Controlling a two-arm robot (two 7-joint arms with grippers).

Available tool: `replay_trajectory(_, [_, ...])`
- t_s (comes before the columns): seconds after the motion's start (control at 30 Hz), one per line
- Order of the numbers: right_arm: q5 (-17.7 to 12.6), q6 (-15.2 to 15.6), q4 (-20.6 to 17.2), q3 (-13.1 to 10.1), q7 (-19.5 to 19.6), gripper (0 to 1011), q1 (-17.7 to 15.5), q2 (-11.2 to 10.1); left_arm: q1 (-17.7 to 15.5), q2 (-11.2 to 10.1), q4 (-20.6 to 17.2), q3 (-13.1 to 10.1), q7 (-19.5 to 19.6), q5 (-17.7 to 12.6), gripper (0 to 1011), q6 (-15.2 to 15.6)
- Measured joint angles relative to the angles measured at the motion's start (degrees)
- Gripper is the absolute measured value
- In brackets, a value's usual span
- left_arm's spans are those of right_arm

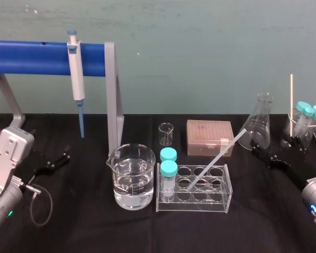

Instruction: Pick up the stirring rod with one hand, then place it down.

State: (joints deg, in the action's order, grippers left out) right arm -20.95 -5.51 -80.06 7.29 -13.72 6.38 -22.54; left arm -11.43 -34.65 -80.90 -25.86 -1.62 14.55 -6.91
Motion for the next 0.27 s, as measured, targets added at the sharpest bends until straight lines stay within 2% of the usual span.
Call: replay_trajectory(0.27, [0.0,0.0,0.0,0.0,0.0,1003,0.0,0.0,0.0,0.0,0.0,0.0,0.0,0.0,1000,0.0])
